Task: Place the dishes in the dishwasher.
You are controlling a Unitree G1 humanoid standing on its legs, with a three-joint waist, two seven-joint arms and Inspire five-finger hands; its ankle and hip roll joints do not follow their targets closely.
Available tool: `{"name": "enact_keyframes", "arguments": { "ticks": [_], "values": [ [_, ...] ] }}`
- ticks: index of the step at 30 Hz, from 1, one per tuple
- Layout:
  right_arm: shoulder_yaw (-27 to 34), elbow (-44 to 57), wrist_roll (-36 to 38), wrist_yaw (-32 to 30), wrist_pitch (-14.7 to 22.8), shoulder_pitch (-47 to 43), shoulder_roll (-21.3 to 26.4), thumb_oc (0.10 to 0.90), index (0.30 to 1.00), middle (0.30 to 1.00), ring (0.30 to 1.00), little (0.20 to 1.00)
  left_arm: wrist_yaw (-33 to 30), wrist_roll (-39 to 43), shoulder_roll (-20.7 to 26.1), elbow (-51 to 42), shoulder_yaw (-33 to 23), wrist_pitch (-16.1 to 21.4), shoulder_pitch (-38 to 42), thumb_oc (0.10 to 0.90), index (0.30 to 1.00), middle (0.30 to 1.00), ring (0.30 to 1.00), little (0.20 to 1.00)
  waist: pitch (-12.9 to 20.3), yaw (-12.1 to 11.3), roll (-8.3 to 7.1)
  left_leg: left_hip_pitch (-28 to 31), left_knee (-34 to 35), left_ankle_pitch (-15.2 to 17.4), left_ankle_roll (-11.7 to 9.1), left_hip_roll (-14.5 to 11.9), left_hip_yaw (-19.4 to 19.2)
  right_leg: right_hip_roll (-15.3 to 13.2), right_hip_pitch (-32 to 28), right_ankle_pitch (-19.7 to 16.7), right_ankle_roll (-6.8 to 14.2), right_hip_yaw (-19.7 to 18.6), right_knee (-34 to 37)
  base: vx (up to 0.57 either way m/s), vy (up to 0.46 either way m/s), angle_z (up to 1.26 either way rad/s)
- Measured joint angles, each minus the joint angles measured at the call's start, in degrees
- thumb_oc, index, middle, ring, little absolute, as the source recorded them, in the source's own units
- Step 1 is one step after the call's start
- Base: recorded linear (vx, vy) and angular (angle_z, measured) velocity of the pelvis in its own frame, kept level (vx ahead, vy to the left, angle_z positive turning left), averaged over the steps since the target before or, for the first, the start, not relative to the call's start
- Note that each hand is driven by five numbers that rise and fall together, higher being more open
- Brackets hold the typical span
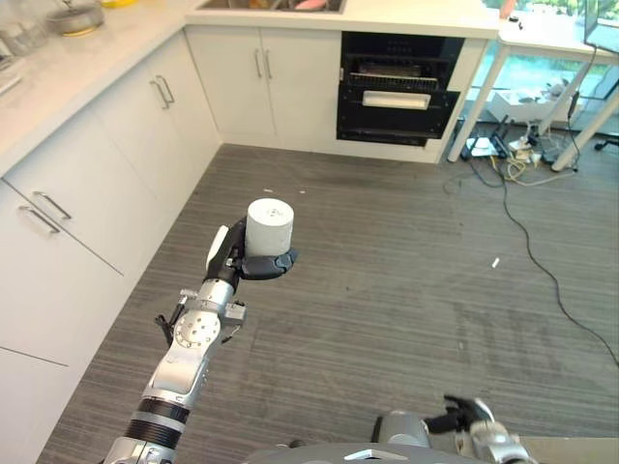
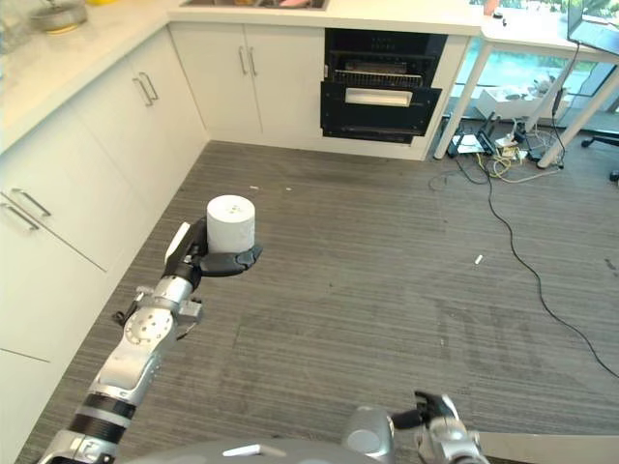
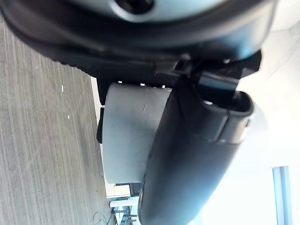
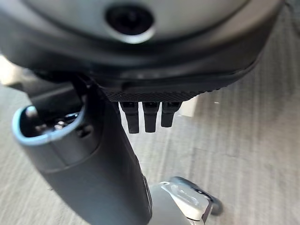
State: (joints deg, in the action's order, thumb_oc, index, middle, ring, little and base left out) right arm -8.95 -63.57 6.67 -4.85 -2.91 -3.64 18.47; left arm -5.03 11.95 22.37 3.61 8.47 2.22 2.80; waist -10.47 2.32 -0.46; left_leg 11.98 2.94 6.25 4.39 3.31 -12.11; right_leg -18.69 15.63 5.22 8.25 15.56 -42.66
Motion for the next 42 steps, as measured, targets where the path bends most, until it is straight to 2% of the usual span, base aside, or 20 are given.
{"name": "enact_keyframes", "arguments": {
  "ticks": [5,9,10,11,14,16,17,19,21,24,25,27,29,30,32,35,37,39,41,42],
  "values": [
    [-2.4,18.2,-2.3,0.1,1.7,-0.2,-0.7,0.800,0.900,0.900,0.900,0.900,-1.0,-0.3,1.3,0.1,-0.9,0.2,0.2,0.400,0.300,0.300,0.300,0.300,-2.4,1.1,-0.22,-2.6,-2.4,1.3,0.8,-0.9,7.8,11.0,3.5,-2.1,1.8,1.6,39.8,0.39,0.035,0.65],
    [-1.6,19.7,-4.4,-0.8,2.6,-1.2,0.0,0.800,0.900,0.900,0.900,0.900,-2.1,-1.3,1.0,0.2,-1.0,0.3,-1.1,0.400,0.300,0.300,0.300,0.300,-2.2,0.5,-0.51,1.9,-0.8,4.9,-0.3,-1.0,11.9,11.6,3.5,-5.3,0.3,7.2,40.9,0.56,0.003,0.89],
    [-1.5,20.4,-4.5,-0.9,3.4,-1.3,1.8,0.800,0.900,0.900,0.900,0.900,-2.4,-1.3,-0.1,0.1,-0.9,0.3,-1.8,0.400,0.300,0.300,0.300,0.300,-1.5,1.0,2.12,3.3,-1.6,6.9,-1.9,-3.3,14.0,12.1,3.2,-10.2,-3.6,9.4,37.9,0.83,-0.108,0.79],
    [-1.5,20.4,-4.6,-0.9,3.7,-1.8,2.5,0.800,0.900,0.900,0.900,0.900,-2.3,-1.3,-0.3,0.0,-0.9,0.3,-1.9,0.400,0.300,0.300,0.300,0.300,-1.6,1.1,3.46,3.7,-3.2,7.6,-3.5,-4.6,14.5,12.8,3.1,-10.3,-4.2,8.8,35.6,0.68,-0.099,0.84],
    [-1.2,19.9,-5.1,-0.9,4.1,0.1,2.7,0.800,0.900,0.900,0.900,0.900,-2.0,-1.3,-1.0,0.1,-0.9,0.2,-5.0,0.400,0.300,0.300,0.300,0.300,0.1,1.5,3.11,2.1,-17.6,5.4,-9.7,-5.8,14.1,14.2,-2.5,-10.9,-12.6,6.9,31.9,0.45,-0.092,0.58],
    [-1.0,18.0,-5.1,-1.6,5.0,-0.4,2.6,0.800,0.900,0.900,0.900,0.900,-2.0,-1.2,-0.7,-0.1,-2.4,0.4,-6.1,0.400,0.300,0.300,0.300,0.300,0.9,1.1,3.28,-5.6,-37.7,0.9,-17.5,-7.5,12.7,15.3,-6.7,-7.7,-13.3,7.1,32.6,0.41,-0.174,0.06],
    [0.0,17.8,-4.7,-1.9,5.3,-0.7,2.1,0.800,0.900,0.900,0.900,0.900,-2.2,-1.2,-0.6,0.0,-2.8,0.6,-5.6,0.400,0.300,0.300,0.300,0.300,0.9,0.9,3.12,-11.5,-49.2,-7.0,-19.2,-7.7,12.4,15.6,-7.2,-5.3,-13.7,6.6,31.5,0.27,-0.178,-0.20],
    [1.0,16.4,-4.3,-2.1,4.7,-1.7,1.0,0.800,0.900,0.900,0.900,0.900,-2.5,-1.1,1.0,0.0,-3.2,0.6,-4.7,0.400,0.300,0.300,0.300,0.300,-0.4,-0.1,0.42,-20.5,-65.6,-11.5,-18.0,-9.7,5.6,15.7,-12.0,-1.3,-15.5,4.9,31.9,0.43,-0.150,-0.16],
    [1.7,13.9,-4.3,-3.1,4.1,-1.4,-0.8,0.800,0.900,0.900,0.900,0.900,-2.4,-0.9,2.4,-0.2,-3.1,1.1,-3.4,0.400,0.300,0.300,0.300,0.300,-1.3,-1.2,-4.08,-30.1,-74.4,-8.6,-9.3,-14.5,-2.3,15.8,-18.5,0.0,-15.2,4.4,36.4,0.54,0.093,-0.08],
    [2.7,12.6,-4.2,-4.5,4.1,-0.6,-2.5,0.800,0.900,0.900,0.900,0.900,-3.3,0.0,2.5,0.0,-3.3,1.3,-3.7,0.400,0.300,0.300,0.300,0.300,-1.0,-2.9,-6.34,-37.1,-53.0,-3.3,-4.8,-15.8,-5.4,16.7,-25.7,0.1,-10.9,2.5,42.9,0.49,0.304,-0.56],
    [1.4,12.5,-4.3,-4.4,4.4,0.2,-2.3,0.800,0.900,0.900,0.900,0.900,-3.3,0.0,2.6,0.0,-3.3,1.2,-4.7,0.400,0.300,0.300,0.300,0.300,-0.7,-3.8,-5.19,-35.9,-25.9,-4.6,-4.8,-15.7,-2.9,17.5,-29.7,0.9,-8.9,0.3,45.4,0.39,0.326,-0.84],
    [-1.3,10.5,-4.3,-4.2,4.2,0.6,-1.9,0.800,0.900,0.900,0.900,0.900,-3.3,0.0,2.2,0.2,-3.3,1.2,-5.0,0.400,0.300,0.300,0.300,0.300,-0.6,-3.4,-4.13,-35.1,-7.2,-6.8,-6.2,-13.6,4.9,16.8,-33.7,3.3,-6.0,-1.5,46.5,0.38,0.282,-0.76],
    [-1.9,9.7,-4.4,-3.9,4.3,3.5,-1.5,0.800,0.900,0.900,0.900,0.900,-3.3,-0.1,0.9,1.1,-2.8,1.2,-6.7,0.400,0.300,0.300,0.300,0.300,0.9,-3.5,-2.05,-31.8,-4.2,-9.8,-4.5,-13.0,9.0,14.8,-37.8,5.2,-2.8,-2.9,45.5,0.46,0.368,-0.86],
    [-3.4,8.4,-4.4,-4.0,4.0,3.4,-2.4,0.800,0.900,0.900,0.900,0.900,-3.6,-0.1,1.4,1.7,-3.4,0.8,-6.5,0.400,0.300,0.300,0.300,0.300,1.1,-3.5,-4.41,-30.0,-4.3,-15.9,-6.8,-10.4,9.9,11.2,-38.2,5.6,-2.0,-4.8,44.4,0.44,0.440,-1.02],
    [-3.5,8.0,-4.4,-3.7,4.1,2.9,-4.1,0.800,0.900,0.900,0.900,0.900,-4.3,-0.1,2.7,1.7,-4.6,0.5,-6.0,0.400,0.300,0.300,0.300,0.300,0.5,-3.1,-6.11,-28.5,-7.2,-18.1,-6.4,-7.8,9.5,7.7,-37.7,1.4,0.0,-5.6,41.8,0.45,0.509,-0.75],
    [-0.8,10.1,-4.4,-3.3,4.1,4.7,-6.0,0.800,0.900,0.900,0.900,0.900,-3.7,-0.2,5.2,1.7,-4.4,-0.4,-2.6,0.400,0.300,0.300,0.300,0.300,-0.4,-1.4,-5.51,-22.6,-8.1,-12.3,-1.7,-5.9,7.2,4.5,-32.9,-7.6,1.3,-6.9,27.3,0.37,0.496,-0.29],
    [0.1,11.2,-4.3,-3.2,4.2,4.5,-6.0,0.800,0.900,0.900,0.900,0.900,-3.8,-0.2,6.6,1.6,-4.6,-0.4,0.6,0.400,0.300,0.300,0.300,0.300,-1.0,-0.9,-4.52,-18.3,-8.1,-8.8,1.5,-5.4,5.6,4.8,-24.1,-3.5,1.0,-9.3,12.0,0.26,0.525,-0.34],
    [1.6,15.7,-4.3,-3.3,4.6,4.4,-6.2,0.800,0.900,0.900,0.900,0.900,-4.3,-0.3,7.3,0.4,-6.1,-0.3,1.3,0.400,0.300,0.300,0.300,0.300,-1.7,-0.6,-3.48,-15.2,-8.7,-6.1,1.6,-4.9,1.9,4.4,-12.4,-6.4,1.4,-9.1,-0.5,0.26,0.583,-0.72],
    [1.2,19.6,-4.3,-3.3,5.2,3.8,-5.3,0.800,0.900,0.900,0.900,0.900,-4.7,-0.4,7.0,-0.6,-7.2,-0.2,0.6,0.400,0.300,0.300,0.300,0.300,-2.9,-0.1,-1.42,-12.0,-9.1,-2.8,3.2,-5.2,-2.3,2.5,-3.6,-6.6,0.8,-3.1,-7.2,0.48,0.590,-1.09],
    [1.0,22.8,-4.4,-2.8,5.0,3.8,-4.4,0.800,0.900,0.900,0.900,0.900,-4.7,-0.9,5.1,-2.3,-7.7,-0.1,-2.0,0.400,0.300,0.300,0.300,0.300,-3.3,-0.5,1.06,-7.6,-5.8,-1.5,2.5,-5.1,-6.0,2.1,2.3,-3.4,1.1,4.3,-6.5,0.38,0.340,-1.10]
  ]
}}
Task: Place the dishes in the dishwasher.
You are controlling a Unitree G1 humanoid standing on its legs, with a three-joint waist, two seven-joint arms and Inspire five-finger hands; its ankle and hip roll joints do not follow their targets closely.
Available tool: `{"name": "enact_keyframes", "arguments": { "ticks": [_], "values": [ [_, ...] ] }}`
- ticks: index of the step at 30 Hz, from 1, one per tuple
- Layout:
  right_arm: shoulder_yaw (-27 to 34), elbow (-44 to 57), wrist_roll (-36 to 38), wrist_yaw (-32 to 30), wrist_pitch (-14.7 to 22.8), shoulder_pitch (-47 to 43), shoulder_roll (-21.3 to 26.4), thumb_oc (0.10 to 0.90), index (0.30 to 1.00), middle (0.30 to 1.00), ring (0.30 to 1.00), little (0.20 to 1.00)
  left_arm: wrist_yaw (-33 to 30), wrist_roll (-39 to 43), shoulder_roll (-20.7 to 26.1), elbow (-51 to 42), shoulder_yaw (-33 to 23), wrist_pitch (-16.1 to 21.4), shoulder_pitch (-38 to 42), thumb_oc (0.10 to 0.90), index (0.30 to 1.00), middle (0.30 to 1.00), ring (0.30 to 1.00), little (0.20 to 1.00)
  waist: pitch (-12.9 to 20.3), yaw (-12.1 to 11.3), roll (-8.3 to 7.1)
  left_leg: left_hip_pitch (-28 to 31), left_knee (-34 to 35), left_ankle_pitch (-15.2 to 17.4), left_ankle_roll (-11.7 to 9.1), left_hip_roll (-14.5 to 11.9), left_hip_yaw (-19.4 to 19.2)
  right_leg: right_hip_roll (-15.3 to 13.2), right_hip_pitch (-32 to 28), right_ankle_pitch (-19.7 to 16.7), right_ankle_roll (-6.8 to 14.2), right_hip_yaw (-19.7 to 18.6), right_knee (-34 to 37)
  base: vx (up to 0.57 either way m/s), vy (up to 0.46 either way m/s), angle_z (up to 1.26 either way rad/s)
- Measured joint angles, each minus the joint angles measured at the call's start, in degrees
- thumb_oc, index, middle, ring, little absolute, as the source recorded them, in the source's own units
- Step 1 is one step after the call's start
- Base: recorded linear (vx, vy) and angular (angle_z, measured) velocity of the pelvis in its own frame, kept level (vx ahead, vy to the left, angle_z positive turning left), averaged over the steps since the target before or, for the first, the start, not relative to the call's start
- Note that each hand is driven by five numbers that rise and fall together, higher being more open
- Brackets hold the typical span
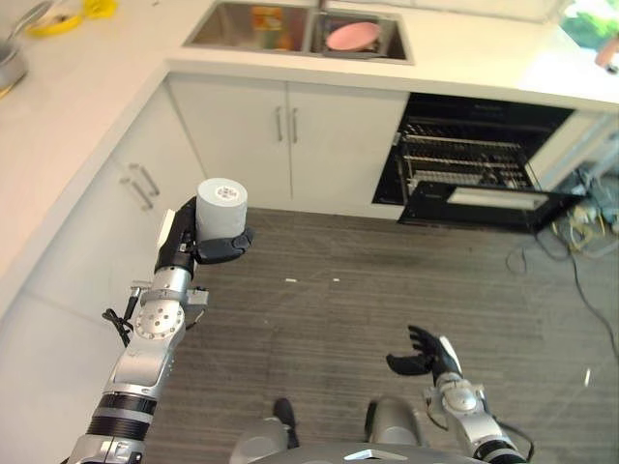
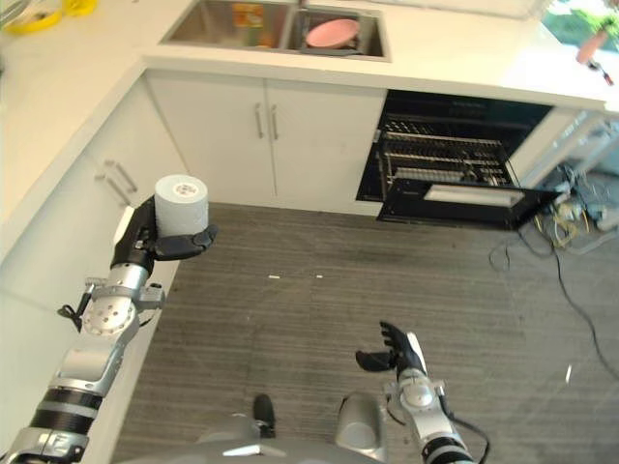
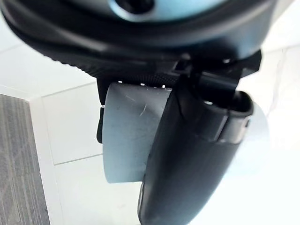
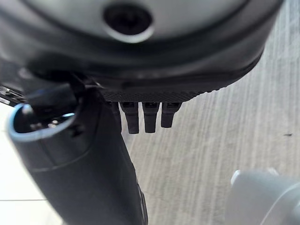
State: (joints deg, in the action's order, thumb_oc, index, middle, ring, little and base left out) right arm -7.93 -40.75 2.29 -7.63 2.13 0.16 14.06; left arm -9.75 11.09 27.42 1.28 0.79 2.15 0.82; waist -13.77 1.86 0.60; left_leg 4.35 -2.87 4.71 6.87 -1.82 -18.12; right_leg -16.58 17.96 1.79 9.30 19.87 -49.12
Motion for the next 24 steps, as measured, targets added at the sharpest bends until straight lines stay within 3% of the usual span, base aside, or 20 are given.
{"name": "enact_keyframes", "arguments": {
  "ticks": [1,2,3,4,5,7,8,9,10,11,13,15,16,17,18,19,20,21,24],
  "values": [
    [0.0,0.0,0.0,0.0,0.0,0.0,0.0,0.800,0.900,0.900,0.900,0.900,0.0,0.0,0.0,0.0,0.0,0.0,0.0,0.400,0.300,0.300,0.300,0.300,0.0,0.0,0.00,0.0,0.0,0.0,0.0,0.0,0.0,0.0,0.0,0.0,0.0,0.0,0.0,0.32,0.206,-1.01],
    [1.1,1.4,0.1,0.0,0.6,0.5,0.1,0.800,0.900,0.900,0.900,0.900,1.1,-0.4,-1.6,-0.1,0.8,0.4,-0.5,0.400,0.300,0.300,0.300,0.300,-0.2,2.2,0.39,5.4,4.3,-0.8,-2.9,1.4,-2.0,2.6,0.9,1.9,-1.8,4.6,11.5,0.20,0.112,-0.21],
    [1.2,1.2,0.0,0.0,0.3,0.4,0.0,0.800,0.900,0.900,0.900,0.900,1.9,-0.4,-1.8,-0.7,1.1,0.3,-0.9,0.400,0.300,0.300,0.300,0.300,0.1,3.7,-0.50,6.7,5.0,-0.3,-3.2,2.2,-3.1,2.6,1.1,1.2,-2.5,8.6,16.6,0.24,0.143,-0.47],
    [1.2,1.3,0.0,-0.1,0.1,-0.2,-0.2,0.800,0.900,0.900,0.900,0.900,2.1,-0.4,-1.7,-3.3,0.3,0.4,-3.7,0.400,0.300,0.300,0.300,0.300,0.8,3.1,-1.14,7.9,6.6,0.3,-3.9,2.7,-4.9,2.6,-1.3,0.2,-4.4,18.9,25.8,0.12,0.058,-0.64],
    [2.5,1.6,0.0,-0.1,0.1,0.2,0.2,0.800,0.900,0.900,0.900,0.900,2.7,-0.4,-1.7,-3.8,1.6,0.5,-3.5,0.400,0.300,0.300,0.300,0.300,2.2,1.9,-2.11,7.9,6.8,1.3,-4.5,3.6,-6.8,2.7,-1.8,1.4,-5.5,26.4,32.0,0.29,0.129,-0.86],
    [2.4,1.7,0.0,-1.1,0.1,-0.7,1.4,0.800,0.900,0.900,0.900,0.900,2.7,-0.4,-2.3,-3.8,2.3,0.4,-3.9,0.400,0.300,0.300,0.300,0.300,2.9,0.6,-2.64,9.9,6.8,3.3,-6.4,3.7,-9.9,2.8,-3.5,1.9,-6.3,32.2,36.0,0.28,0.086,-0.96],
    [1.9,2.3,0.0,-1.1,0.1,-1.1,2.0,0.800,0.900,0.900,0.900,0.900,2.5,-0.4,-2.8,-3.5,2.2,0.1,-3.9,0.400,0.300,0.300,0.300,0.300,3.1,-0.2,-2.59,12.0,6.7,4.9,-7.8,3.5,-11.7,3.5,-5.6,1.8,-9.5,34.1,36.6,0.34,0.042,-1.20],
    [1.7,2.3,0.0,-1.1,0.2,-0.9,2.0,0.800,0.900,0.900,0.900,0.900,2.3,-0.3,-2.9,-2.3,2.4,0.1,-3.6,0.400,0.300,0.300,0.300,0.300,3.7,-0.9,-2.87,13.5,5.6,5.5,-8.6,3.2,-11.9,4.8,-6.1,-0.3,-15.2,31.6,37.1,0.50,0.052,-1.08],
    [1.6,2.7,0.0,-1.1,0.3,-0.7,2.1,0.800,0.900,0.900,0.900,0.900,2.4,-0.3,-3.4,-1.2,2.6,0.1,-3.6,0.400,0.300,0.300,0.300,0.300,4.4,-0.9,-2.59,14.5,4.4,5.6,-8.9,2.4,-10.4,6.0,-6.8,-0.5,-18.2,28.8,37.3,0.51,-0.039,-0.75],
    [1.5,4.9,0.0,-1.1,0.4,1.7,3.1,0.800,0.900,0.900,0.900,0.900,2.6,-0.3,-4.9,0.5,3.6,0.0,-3.4,0.400,0.300,0.300,0.300,0.300,6.4,0.6,-1.55,15.1,0.2,6.1,-9.7,0.4,-6.9,7.8,-7.6,0.5,-17.8,24.6,35.8,0.31,-0.094,-0.47],
    [0.3,6.8,0.0,-1.1,1.0,3.3,4.5,0.800,0.900,0.900,0.900,0.900,2.8,-0.3,-5.3,0.7,4.5,0.1,-3.3,0.400,0.300,0.300,0.300,0.300,7.2,1.1,-1.20,12.3,-14.5,6.8,-10.7,-3.1,-6.2,10.0,-11.7,1.8,-17.8,22.5,37.8,0.15,-0.144,-0.58],
    [-0.4,7.8,0.0,-1.1,1.1,3.5,6.2,0.800,0.900,0.900,0.900,0.900,2.9,-0.3,-5.2,0.6,5.6,0.5,-1.8,0.400,0.300,0.300,0.300,0.300,8.2,1.2,-0.49,4.0,-31.5,5.8,-15.7,-7.3,-4.0,12.8,-14.4,1.9,-17.9,20.6,41.0,0.16,-0.100,-0.69],
    [-0.2,7.9,0.0,-1.1,1.0,3.1,6.8,0.800,0.900,0.900,0.900,0.900,3.2,-0.3,-5.1,0.4,5.7,0.7,-1.0,0.400,0.300,0.300,0.300,0.300,8.3,1.2,-0.29,-1.1,-39.8,3.5,-18.2,-9.3,-2.5,14.5,-15.3,2.6,-18.4,18.5,42.3,0.25,0.133,-0.83],
    [0.6,8.4,0.0,-1.2,1.0,2.6,6.8,0.800,0.900,0.900,0.900,0.900,2.7,0.1,-4.9,0.3,5.6,1.3,-0.3,0.400,0.300,0.300,0.300,0.300,7.9,0.0,-0.34,-7.3,-50.7,0.4,-18.0,-9.9,0.8,15.8,-16.1,2.5,-18.0,15.4,43.5,0.15,0.219,-1.38],
    [0.7,8.5,-0.1,-1.3,1.0,1.9,6.5,0.800,0.900,0.900,0.900,0.900,2.2,0.8,-4.7,0.5,5.4,1.5,0.2,0.400,0.300,0.300,0.300,0.300,6.9,-1.7,-1.12,-11.7,-56.9,2.1,-16.0,-10.0,2.1,16.7,-17.7,1.9,-17.3,12.1,44.9,0.22,0.367,-1.50],
    [-0.1,9.3,-0.1,-1.4,1.0,1.8,6.6,0.800,0.900,0.900,0.900,0.900,1.3,1.5,-4.7,1.3,5.3,1.4,0.2,0.400,0.300,0.300,0.300,0.300,6.3,-1.8,-1.75,-13.6,-51.5,6.2,-13.4,-8.3,4.2,16.7,-19.9,1.3,-16.5,10.6,46.5,0.11,0.215,-1.27],
    [-0.4,10.3,-0.1,-1.4,1.0,2.3,6.7,0.800,0.900,0.900,0.900,0.900,1.4,1.9,-4.7,2.0,5.2,1.4,0.2,0.400,0.300,0.300,0.300,0.300,5.8,-1.2,-2.65,-13.5,-43.5,6.8,-13.1,-7.4,5.0,16.2,-21.8,1.5,-16.4,10.2,47.4,0.21,0.387,-0.98],
    [-1.0,12.2,-0.3,-1.7,1.1,2.6,7.8,0.800,0.900,0.900,0.900,0.900,1.1,1.9,-4.8,2.5,5.5,1.5,-0.1,0.400,0.300,0.300,0.300,0.300,5.6,-0.3,-2.53,-14.7,-28.8,5.9,-11.8,-8.2,4.5,15.8,-22.9,3.2,-15.3,8.4,46.7,0.12,0.189,-0.79],
    [-1.2,12.6,-2.3,-1.8,1.2,1.8,9.1,0.800,0.900,0.900,0.900,0.900,1.1,1.9,-5.1,2.7,5.7,1.6,0.1,0.400,0.300,0.300,0.300,0.300,5.2,0.0,-2.37,-17.3,-14.4,-1.0,-12.0,-11.1,8.8,15.4,-24.6,4.2,-13.4,4.3,46.2,0.16,0.303,-0.88]
  ]
}}
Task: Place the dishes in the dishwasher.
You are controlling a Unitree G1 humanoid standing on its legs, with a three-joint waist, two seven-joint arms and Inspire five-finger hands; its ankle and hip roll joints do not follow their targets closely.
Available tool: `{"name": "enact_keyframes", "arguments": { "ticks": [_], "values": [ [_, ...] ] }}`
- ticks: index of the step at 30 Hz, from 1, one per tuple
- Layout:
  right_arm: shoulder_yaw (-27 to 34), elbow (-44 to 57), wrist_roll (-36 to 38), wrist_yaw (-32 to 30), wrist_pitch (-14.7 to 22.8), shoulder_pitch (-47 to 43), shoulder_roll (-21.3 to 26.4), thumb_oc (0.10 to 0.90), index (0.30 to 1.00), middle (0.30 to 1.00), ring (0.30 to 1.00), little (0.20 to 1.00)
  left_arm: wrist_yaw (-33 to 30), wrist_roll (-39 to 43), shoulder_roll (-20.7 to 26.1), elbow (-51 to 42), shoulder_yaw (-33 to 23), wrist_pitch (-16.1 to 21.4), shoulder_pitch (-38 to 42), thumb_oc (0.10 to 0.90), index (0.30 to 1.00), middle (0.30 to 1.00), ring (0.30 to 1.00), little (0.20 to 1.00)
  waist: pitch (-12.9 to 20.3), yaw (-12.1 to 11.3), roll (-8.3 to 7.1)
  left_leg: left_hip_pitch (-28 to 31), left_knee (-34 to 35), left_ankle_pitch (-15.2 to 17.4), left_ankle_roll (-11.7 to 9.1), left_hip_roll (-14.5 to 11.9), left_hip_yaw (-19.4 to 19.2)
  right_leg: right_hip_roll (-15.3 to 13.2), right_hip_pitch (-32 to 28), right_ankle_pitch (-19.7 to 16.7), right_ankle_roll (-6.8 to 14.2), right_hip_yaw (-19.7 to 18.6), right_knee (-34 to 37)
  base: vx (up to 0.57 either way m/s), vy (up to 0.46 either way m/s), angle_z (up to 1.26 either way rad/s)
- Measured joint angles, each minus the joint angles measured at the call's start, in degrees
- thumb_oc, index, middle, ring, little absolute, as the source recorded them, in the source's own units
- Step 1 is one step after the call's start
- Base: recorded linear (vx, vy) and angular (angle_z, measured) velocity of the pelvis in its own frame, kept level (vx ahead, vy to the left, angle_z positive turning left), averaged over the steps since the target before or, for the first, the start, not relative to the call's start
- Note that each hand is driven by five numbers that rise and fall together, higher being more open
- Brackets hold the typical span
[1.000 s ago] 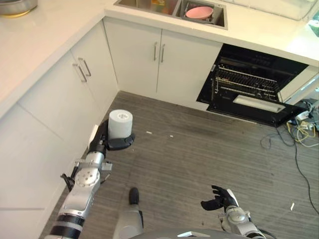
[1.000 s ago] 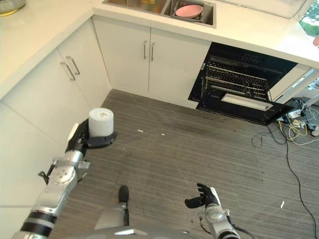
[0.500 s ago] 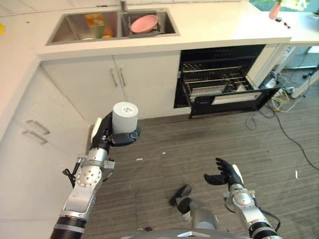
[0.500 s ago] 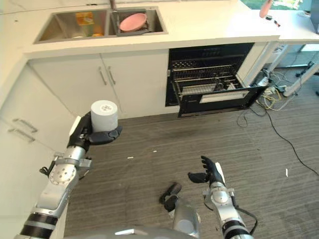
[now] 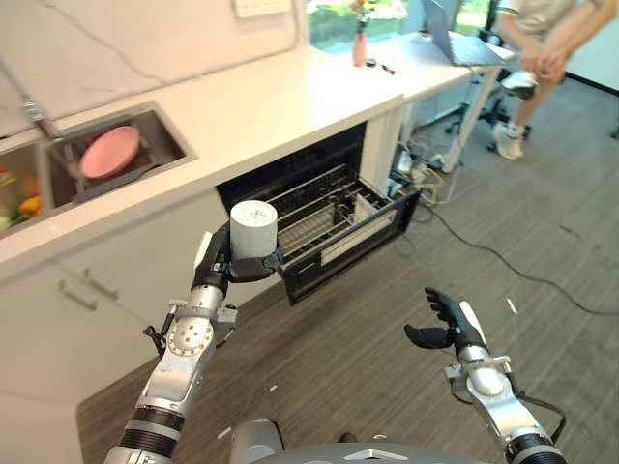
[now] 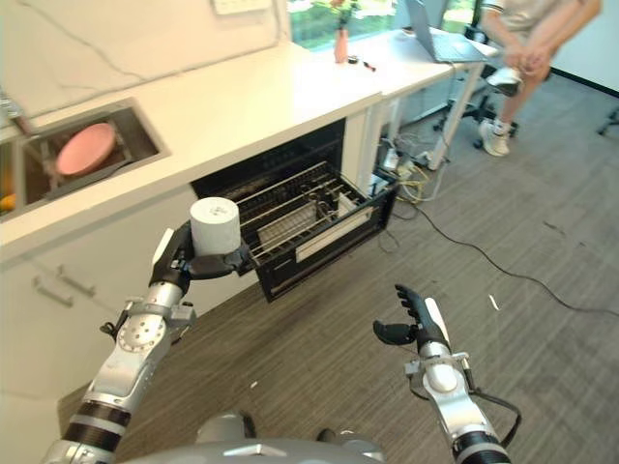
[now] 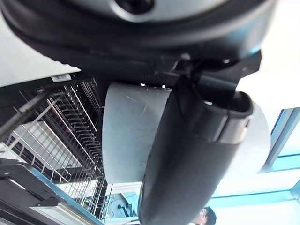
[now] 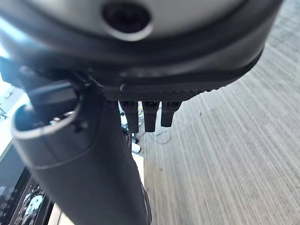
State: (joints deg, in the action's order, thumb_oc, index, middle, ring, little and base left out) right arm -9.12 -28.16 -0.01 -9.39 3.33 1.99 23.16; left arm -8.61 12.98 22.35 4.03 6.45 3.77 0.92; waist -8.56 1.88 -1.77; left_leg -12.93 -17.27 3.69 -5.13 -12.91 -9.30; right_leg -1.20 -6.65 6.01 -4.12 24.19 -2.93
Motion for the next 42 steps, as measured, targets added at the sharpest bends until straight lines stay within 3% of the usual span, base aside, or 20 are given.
{"name": "enact_keyframes", "arguments": {
  "ticks": [1,3,4,5,6,7,9,12,13,16,20,21,24,26,30,36,42],
  "values": [
    [0.1,0.0,0.0,-0.1,-0.1,-0.2,0.4,0.800,0.900,0.900,0.900,0.900,-0.2,0.0,-0.1,0.3,-0.1,0.0,-0.1,0.400,0.300,0.300,0.300,0.300,-0.1,-0.5,0.05,0.8,5.5,-2.9,-1.2,0.2,4.5,-0.5,-0.4,0.6,1.2,-2.3,-0.7,0.11,0.299,-0.96],
    [0.2,0.2,0.0,-0.2,0.0,-0.7,1.2,0.800,0.900,0.900,0.900,0.900,-0.7,0.0,-0.1,0.6,-0.1,0.0,-0.1,0.400,0.300,0.300,0.300,0.300,-0.6,-1.3,0.58,2.7,10.5,-6.8,-1.4,0.5,8.4,-1.5,-1.6,1.5,3.4,-5.3,-1.3,0.11,0.248,-0.76],
    [0.4,0.8,0.0,-0.3,0.0,-0.3,2.6,0.800,0.900,0.900,0.900,0.900,-0.7,0.0,-0.7,0.6,0.1,0.0,-0.2,0.400,0.300,0.300,0.300,0.300,-1.1,-0.7,1.92,3.7,10.6,-14.2,0.7,0.6,8.0,-1.9,-3.5,2.3,5.1,-5.1,-1.3,0.13,0.337,-0.21],
    [1.3,0.9,0.0,-0.4,0.0,0.3,2.7,0.800,0.900,0.900,0.900,0.900,-0.9,0.0,-1.2,0.7,0.1,0.0,-0.5,0.400,0.300,0.300,0.300,0.300,-1.1,-0.1,2.85,6.0,11.4,-13.0,-0.4,0.6,6.4,-2.7,-5.5,2.8,6.8,-4.6,-0.9,0.14,0.363,0.11],
    [2.8,1.7,0.1,-1.0,0.0,0.8,1.9,0.800,0.900,0.900,0.900,0.900,-1.1,0.0,-1.2,0.6,0.0,0.1,-0.3,0.400,0.300,0.300,0.300,0.300,-0.9,0.2,2.38,9.1,16.0,-10.8,-1.4,2.9,4.6,-4.8,-6.5,3.0,8.4,-4.1,-0.2,0.19,0.506,0.15],
    [3.8,2.6,0.1,-1.2,0.1,1.0,1.1,0.800,0.900,0.900,0.900,0.900,-1.4,0.0,-0.9,0.6,-0.1,0.1,0.3,0.400,0.300,0.300,0.300,0.300,-1.1,0.0,1.55,9.8,17.9,-11.2,-0.3,5.3,3.6,-7.0,-6.6,2.4,9.4,-3.9,0.3,0.14,0.380,0.08],
    [5.0,4.3,0.1,-1.1,0.6,1.2,-0.3,0.800,0.900,0.900,0.900,0.900,-1.9,0.0,-0.5,1.1,-0.1,0.0,0.7,0.400,0.300,0.300,0.300,0.300,-1.4,-0.2,1.32,10.3,18.3,-10.3,2.2,9.0,3.5,-10.6,-6.5,1.1,10.4,-1.9,-1.0,0.08,0.309,0.09],
    [5.7,4.5,0.1,-1.0,0.6,2.0,-2.8,0.800,0.900,0.900,0.900,0.900,-1.8,0.0,-0.1,1.3,0.0,-0.2,0.6,0.400,0.300,0.300,0.300,0.300,-1.8,-0.4,2.07,13.1,18.4,-8.4,5.3,11.0,3.2,-14.2,-4.1,1.1,11.8,-0.8,-9.1,0.06,0.391,0.07],
    [5.8,5.8,0.2,-1.0,0.6,2.2,-4.4,0.800,0.900,0.900,0.900,0.900,-2.1,0.0,1.0,1.1,-0.2,-0.1,0.9,0.400,0.300,0.300,0.300,0.300,-1.8,-0.8,1.50,13.4,17.9,-7.5,6.0,12.1,3.1,-15.2,-3.4,0.6,13.7,-1.3,-7.9,0.01,0.239,-0.04],
    [5.8,8.6,0.5,-0.8,0.8,0.5,-5.1,0.800,0.900,0.900,0.900,0.900,-1.2,0.0,3.0,0.7,0.5,-0.2,1.9,0.400,0.300,0.300,0.300,0.300,-1.7,-1.7,1.63,14.3,17.9,-5.8,6.8,14.3,0.5,-16.6,-0.2,-0.3,13.6,-0.9,-7.5,0.02,0.284,-0.30],
    [6.0,13.9,6.8,-0.6,0.8,-1.1,-6.0,0.800,0.900,0.900,0.900,0.900,-0.7,0.1,2.8,0.3,1.3,-0.2,2.0,0.400,0.300,0.300,0.300,0.300,-1.9,-1.4,1.73,17.4,19.8,-5.1,7.9,14.5,-2.2,-18.5,3.3,-0.9,13.4,-2.6,-14.5,0.04,0.113,-0.45],
    [6.0,16.2,8.7,0.0,0.8,-1.0,-5.9,0.800,0.900,0.900,0.900,0.900,-0.8,0.3,1.9,0.2,1.3,-0.2,2.0,0.400,0.300,0.300,0.300,0.300,-2.1,-1.0,2.27,19.4,21.5,-4.9,8.4,14.0,-2.8,-18.6,5.2,0.6,13.5,-4.3,-16.8,0.02,0.029,-0.34],
    [6.0,23.7,14.3,1.8,2.2,-1.1,-5.9,0.800,0.900,0.900,0.900,0.900,-0.4,1.2,1.6,-0.4,1.6,0.2,2.8,0.400,0.300,0.300,0.300,0.300,-2.1,0.5,1.63,18.0,21.9,-5.4,7.8,13.6,-2.6,-15.1,10.8,-1.2,14.5,-11.1,-7.8,0.01,-0.031,0.03],
    [5.8,25.0,17.3,3.0,3.2,-1.1,-5.9,0.800,0.900,0.900,0.900,0.900,0.1,1.7,1.2,-0.3,2.7,0.2,2.7,0.400,0.300,0.300,0.300,0.300,-2.0,0.5,1.44,18.4,22.0,-5.5,6.8,13.5,-1.5,-14.4,9.6,-7.2,13.5,-10.6,-3.4,0.06,-0.087,0.28],
    [5.1,26.5,23.0,6.0,3.2,-1.2,-5.7,0.800,0.900,0.900,0.900,0.900,0.7,2.8,-1.6,-0.4,3.6,0.2,2.6,0.400,0.300,0.300,0.300,0.300,-1.4,-0.7,3.26,18.5,22.4,-5.5,4.6,10.9,-1.0,-10.3,4.6,-12.3,11.4,-8.0,6.4,0.10,-0.088,0.11],
    [1.8,31.5,32.1,9.2,3.2,-1.5,-5.5,0.800,0.900,0.900,0.900,0.900,1.1,4.8,-4.3,-1.0,3.8,0.1,2.9,0.400,0.300,0.300,0.300,0.300,-1.3,-0.9,3.65,19.9,22.4,-5.6,3.1,7.9,-0.8,-6.9,1.7,-11.4,9.6,-6.9,8.7,0.07,-0.103,0.02],
    [-2.0,32.5,34.2,10.7,3.2,-3.3,-5.2,0.800,0.900,0.900,0.900,0.900,0.1,4.0,-4.4,-1.1,4.3,0.1,5.1,0.400,0.300,0.300,0.300,0.300,-1.0,-0.3,3.72,19.9,22.4,-5.7,2.8,7.1,-0.7,-6.1,1.4,-10.8,9.1,-6.5,8.7,0.07,-0.075,0.03]
  ]
}}
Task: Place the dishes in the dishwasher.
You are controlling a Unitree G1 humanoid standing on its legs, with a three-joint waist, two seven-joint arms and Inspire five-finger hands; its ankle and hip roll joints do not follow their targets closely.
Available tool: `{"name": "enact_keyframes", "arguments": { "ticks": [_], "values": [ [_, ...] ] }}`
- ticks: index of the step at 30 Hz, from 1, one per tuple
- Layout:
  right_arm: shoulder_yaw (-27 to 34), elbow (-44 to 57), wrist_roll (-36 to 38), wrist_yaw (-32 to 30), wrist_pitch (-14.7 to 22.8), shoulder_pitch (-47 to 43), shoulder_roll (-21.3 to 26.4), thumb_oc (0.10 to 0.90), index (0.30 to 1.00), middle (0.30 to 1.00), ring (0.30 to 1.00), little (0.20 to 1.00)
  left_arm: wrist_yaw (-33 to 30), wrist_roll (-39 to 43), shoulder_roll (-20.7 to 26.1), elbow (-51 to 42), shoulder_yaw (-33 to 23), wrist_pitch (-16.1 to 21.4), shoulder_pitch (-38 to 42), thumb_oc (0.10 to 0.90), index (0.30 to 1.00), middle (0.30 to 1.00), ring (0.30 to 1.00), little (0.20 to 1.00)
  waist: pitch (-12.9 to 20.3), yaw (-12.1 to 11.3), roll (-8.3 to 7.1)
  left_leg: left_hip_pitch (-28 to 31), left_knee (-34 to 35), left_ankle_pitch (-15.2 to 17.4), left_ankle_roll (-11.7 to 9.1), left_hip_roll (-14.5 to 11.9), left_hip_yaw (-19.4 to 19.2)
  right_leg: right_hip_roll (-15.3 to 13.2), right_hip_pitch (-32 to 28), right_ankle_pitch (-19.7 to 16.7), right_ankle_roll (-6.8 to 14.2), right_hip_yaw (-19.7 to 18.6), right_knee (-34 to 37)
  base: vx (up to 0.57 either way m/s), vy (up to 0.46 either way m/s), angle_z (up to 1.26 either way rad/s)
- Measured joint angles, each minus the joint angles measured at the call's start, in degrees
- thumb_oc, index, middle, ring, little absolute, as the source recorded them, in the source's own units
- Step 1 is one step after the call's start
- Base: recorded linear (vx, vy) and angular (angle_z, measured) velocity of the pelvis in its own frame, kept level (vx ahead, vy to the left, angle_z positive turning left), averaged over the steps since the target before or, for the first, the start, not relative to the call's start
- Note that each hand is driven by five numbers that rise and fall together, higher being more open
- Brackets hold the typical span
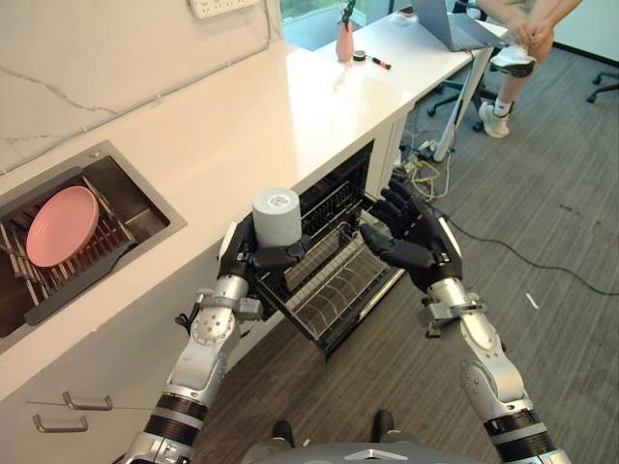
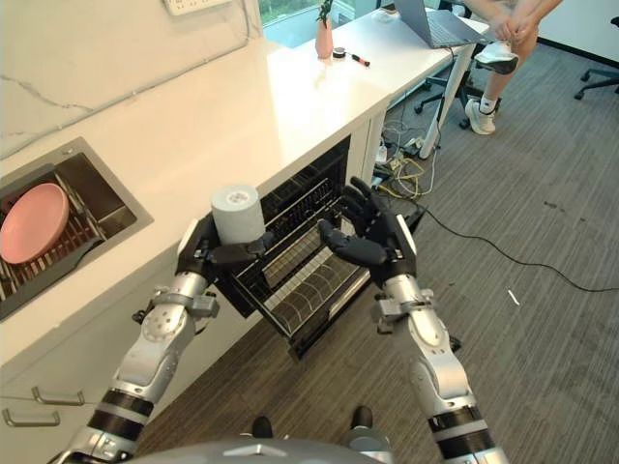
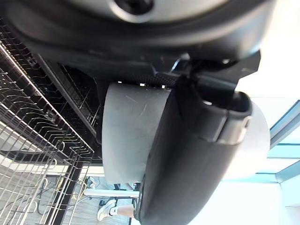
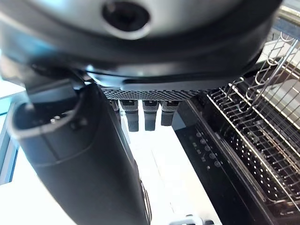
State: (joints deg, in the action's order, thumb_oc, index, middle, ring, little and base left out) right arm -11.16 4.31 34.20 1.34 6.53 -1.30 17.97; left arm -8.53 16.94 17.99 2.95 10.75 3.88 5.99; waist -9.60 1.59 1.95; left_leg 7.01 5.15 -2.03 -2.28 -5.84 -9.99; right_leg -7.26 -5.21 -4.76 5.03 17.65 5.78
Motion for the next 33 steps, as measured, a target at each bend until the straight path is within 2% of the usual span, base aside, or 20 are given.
{"name": "enact_keyframes", "arguments": {
  "ticks": [4,6,9,12,16,19,22,24,26,33],
  "values": [
    [-6.7,0.0,6.6,-1.3,-0.8,-0.3,-1.3,0.800,0.900,0.900,0.900,0.900,-4.4,-4.2,0.4,0.0,0.5,-0.3,2.8,0.400,0.300,0.300,0.300,0.300,0.7,1.3,0.55,0.0,0.0,0.6,-1.0,-0.3,-0.3,0.3,0.4,-0.1,-0.1,-0.4,0.0,0.03,-0.046,-0.05],
    [-9.9,1.4,6.6,-1.8,-2.5,-0.3,-0.7,0.800,0.900,0.900,0.900,0.900,-7.7,-8.5,0.4,0.5,2.6,-0.7,6.3,0.400,0.300,0.300,0.300,0.300,0.8,1.6,0.59,-0.1,0.0,0.7,-1.1,-0.2,-0.4,0.2,0.5,-0.4,0.0,-0.6,0.0,0.02,-0.054,-0.04],
    [-12.5,1.8,6.6,-4.1,-2.5,-0.7,-1.1,0.800,0.900,0.900,0.900,0.900,-12.3,-14.2,0.4,2.6,6.0,-1.2,10.2,0.400,0.300,0.300,0.300,0.300,1.6,1.7,0.83,-0.4,0.0,0.7,-1.1,-0.2,-0.5,0.2,1.0,-0.5,0.1,-0.9,0.0,0.00,-0.029,-0.05],
    [-14.5,1.9,6.4,-6.5,-2.6,-2.9,-1.2,0.800,0.900,0.900,0.900,0.900,-15.2,-18.4,-0.2,5.1,8.3,-2.3,12.8,0.400,0.300,0.300,0.300,0.300,2.2,2.2,1.83,-0.5,0.0,0.7,-1.1,-0.2,-0.6,0.2,1.2,-0.7,0.0,-1.0,0.0,0.00,0.000,0.00],
    [-17.1,1.5,4.3,-13.6,-2.6,-7.1,-1.7,0.800,0.900,0.900,0.900,0.900,-22.1,-23.2,-2.8,7.4,10.4,-3.1,15.0,0.400,0.300,0.300,0.300,0.300,3.4,1.8,3.60,-1.7,0.0,0.6,-1.1,-0.2,-0.4,0.3,2.3,-0.8,-0.2,-0.9,0.0,0.00,0.000,0.00],
    [-17.7,0.2,1.1,-17.4,-2.1,-8.4,-3.4,0.800,0.900,0.900,0.900,0.900,-24.9,-24.8,-3.9,7.8,11.9,-3.8,15.0,0.400,0.300,0.300,0.300,0.300,3.7,1.2,3.94,-1.6,0.0,0.6,-1.1,-0.3,-0.3,0.3,2.1,-0.7,-0.2,-0.7,0.0,0.00,0.000,0.00],
    [-17.7,-0.9,-0.8,-19.4,-0.9,-9.6,-4.6,0.800,0.900,0.900,0.900,0.900,-25.9,-25.7,-3.8,8.9,13.2,-4.5,15.0,0.400,0.300,0.300,0.300,0.300,3.7,0.6,4.03,-1.6,0.0,0.6,-1.0,-0.2,-0.2,0.2,2.0,-0.7,-0.2,-0.6,0.0,0.00,0.003,0.01],
    [-17.8,-4.0,-0.8,-21.5,1.0,-12.6,-7.5,0.800,0.900,0.900,0.900,0.900,-26.1,-26.6,-4.2,10.4,16.9,-4.6,15.0,0.400,0.300,0.300,0.300,0.300,3.7,0.1,4.04,-1.7,0.0,0.5,-1.0,-0.2,0.3,0.2,1.8,-0.6,-0.1,-0.2,0.0,-0.01,0.014,0.11],
    [-17.3,-6.3,-0.4,-24.2,1.9,-14.6,-9.7,0.800,0.900,0.900,0.900,0.900,-26.5,-26.6,-5.3,10.5,18.2,-4.6,15.0,0.400,0.300,0.300,0.300,0.300,3.7,0.1,4.05,-2.2,0.0,0.3,-0.9,-0.1,1.4,0.0,1.7,-0.6,-0.1,0.8,0.0,-0.02,0.008,0.22],
    [-17.5,-8.5,-0.3,-26.7,3.6,-16.7,-10.0,0.800,0.900,0.900,0.900,0.900,-27.0,-26.4,-5.9,11.1,19.5,-4.5,15.6,0.400,0.300,0.300,0.300,0.300,3.7,-1.3,4.09,-2.8,0.0,0.2,-0.9,0.1,3.5,-0.2,1.0,-0.1,0.0,2.8,0.0,0.00,0.003,0.17]
  ]
}}
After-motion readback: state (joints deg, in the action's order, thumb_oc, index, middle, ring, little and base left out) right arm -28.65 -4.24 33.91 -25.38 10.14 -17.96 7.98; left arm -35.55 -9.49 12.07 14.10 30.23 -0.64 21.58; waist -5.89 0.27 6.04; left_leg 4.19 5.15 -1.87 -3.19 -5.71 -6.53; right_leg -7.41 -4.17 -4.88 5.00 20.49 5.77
